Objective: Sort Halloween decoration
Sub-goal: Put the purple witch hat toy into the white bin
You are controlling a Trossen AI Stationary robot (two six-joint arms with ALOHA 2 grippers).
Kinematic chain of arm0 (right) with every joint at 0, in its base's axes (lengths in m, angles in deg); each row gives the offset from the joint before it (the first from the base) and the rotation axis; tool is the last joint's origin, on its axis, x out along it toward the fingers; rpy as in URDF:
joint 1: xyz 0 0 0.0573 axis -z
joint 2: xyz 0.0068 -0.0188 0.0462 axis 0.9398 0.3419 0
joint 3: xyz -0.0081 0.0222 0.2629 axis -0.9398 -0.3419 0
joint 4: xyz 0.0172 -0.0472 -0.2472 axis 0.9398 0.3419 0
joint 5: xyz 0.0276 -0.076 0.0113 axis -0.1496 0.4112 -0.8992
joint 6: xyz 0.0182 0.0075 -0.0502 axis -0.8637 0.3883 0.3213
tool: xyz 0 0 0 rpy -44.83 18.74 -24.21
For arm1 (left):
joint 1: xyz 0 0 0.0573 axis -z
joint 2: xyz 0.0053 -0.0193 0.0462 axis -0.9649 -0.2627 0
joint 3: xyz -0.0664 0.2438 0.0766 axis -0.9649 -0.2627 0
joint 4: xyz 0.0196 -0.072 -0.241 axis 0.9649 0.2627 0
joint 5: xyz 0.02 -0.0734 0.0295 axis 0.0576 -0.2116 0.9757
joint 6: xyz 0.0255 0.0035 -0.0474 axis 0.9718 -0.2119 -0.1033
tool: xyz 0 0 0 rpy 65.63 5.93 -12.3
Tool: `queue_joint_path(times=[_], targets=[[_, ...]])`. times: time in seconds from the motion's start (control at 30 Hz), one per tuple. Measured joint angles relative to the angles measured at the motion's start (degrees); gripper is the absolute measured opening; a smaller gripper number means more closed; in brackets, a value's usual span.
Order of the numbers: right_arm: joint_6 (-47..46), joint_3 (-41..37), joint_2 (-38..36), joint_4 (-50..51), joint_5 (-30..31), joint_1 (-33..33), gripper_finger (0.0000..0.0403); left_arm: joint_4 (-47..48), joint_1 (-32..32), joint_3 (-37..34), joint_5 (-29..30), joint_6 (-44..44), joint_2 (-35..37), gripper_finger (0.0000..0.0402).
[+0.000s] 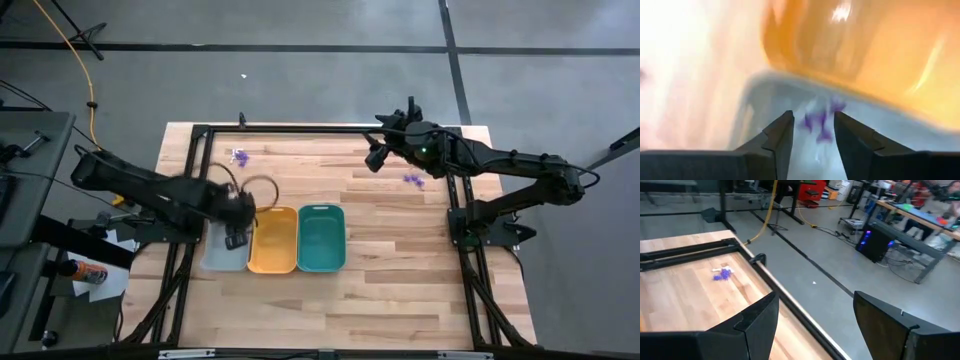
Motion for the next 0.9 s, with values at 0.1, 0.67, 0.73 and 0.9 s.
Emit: queue_joint_path(times=[0.1,0.67,0.73,0.9], targets=[[0.0,0.0,0.0,-0.2,-3.5,0.1,0.0252,-2.0,-1.6,8.5,8.8,3.0,3.1,0.0141],[0.0,0.0,0.0,-1.6,-17.1,0.1,0.0252,-58.2,-22.6,2.0,-1.4,24.7,13.6,0.0142],[-0.1,0.0,0.0,-1.6,-17.7,0.1,0.0252,-62.0,-22.7,-0.1,-2.9,23.8,12.8,0.0142],[-0.2,0.0,0.0,-1.6,-17.9,0.1,0.0252,-64.7,-22.7,-1.0,-4.0,23.0,11.3,0.0142]])
